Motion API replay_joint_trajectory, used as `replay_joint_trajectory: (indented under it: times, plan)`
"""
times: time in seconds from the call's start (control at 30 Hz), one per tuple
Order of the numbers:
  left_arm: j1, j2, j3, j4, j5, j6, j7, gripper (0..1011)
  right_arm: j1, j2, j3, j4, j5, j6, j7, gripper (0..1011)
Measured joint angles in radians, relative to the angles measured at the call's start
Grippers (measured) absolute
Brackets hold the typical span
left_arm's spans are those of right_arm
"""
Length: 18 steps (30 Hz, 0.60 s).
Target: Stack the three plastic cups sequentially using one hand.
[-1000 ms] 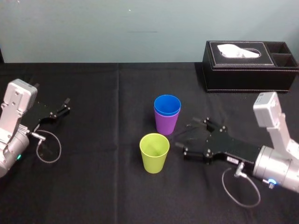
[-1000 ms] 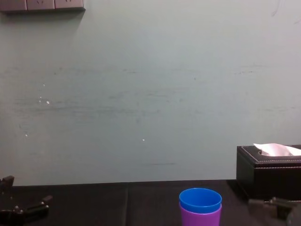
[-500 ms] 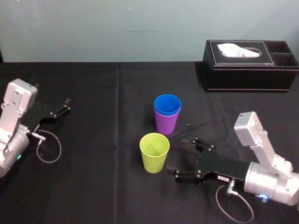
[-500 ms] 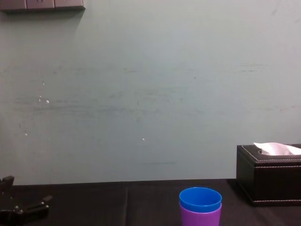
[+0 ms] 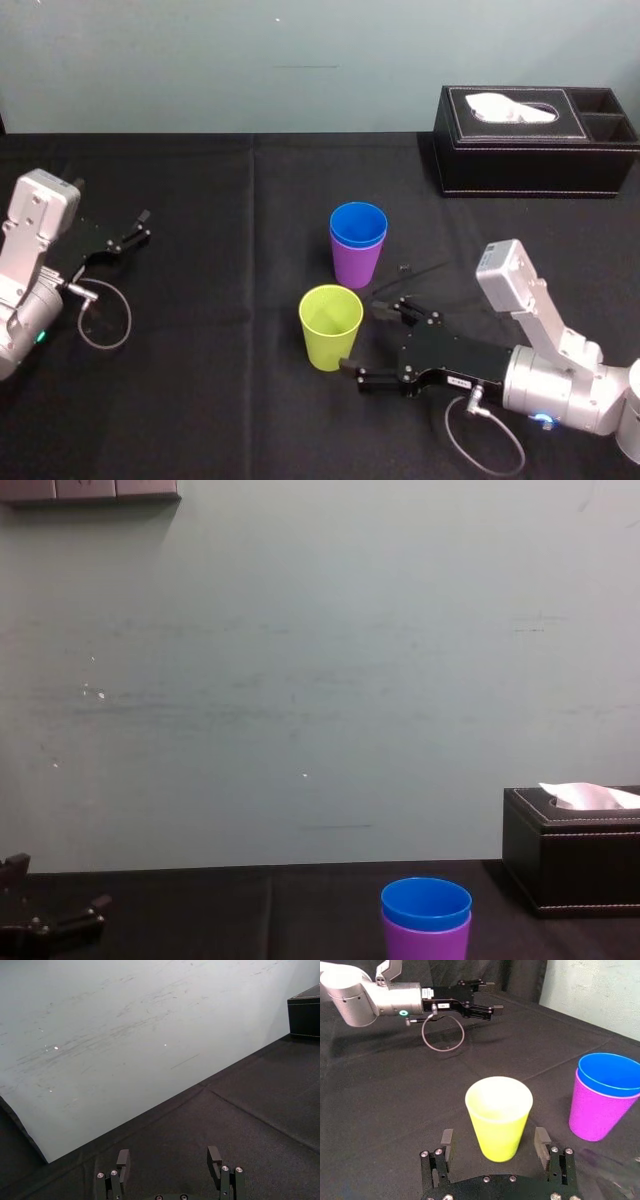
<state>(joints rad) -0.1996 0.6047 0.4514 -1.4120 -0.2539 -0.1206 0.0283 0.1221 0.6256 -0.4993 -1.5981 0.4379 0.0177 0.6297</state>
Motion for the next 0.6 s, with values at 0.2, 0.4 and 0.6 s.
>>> replay_joint_trajectory:
  times: [0.2,0.4,0.6]
  plan:
    - [0.000,0.000,0.000,0.000,0.000,0.000,0.000,1011,0.024,-0.018,-0.018,0.017,-0.010,0.006,0.004,1000]
    - [0.000,0.000,0.000,0.000,0.000,0.000,0.000,1011,0.052,-0.038,-0.038,0.045,-0.019,0.014,0.008,1000]
    - [0.000,0.000,0.000,0.000,0.000,0.000,0.000,1011,0.076,-0.058,-0.052,0.074,-0.029,0.017,0.008,1000]
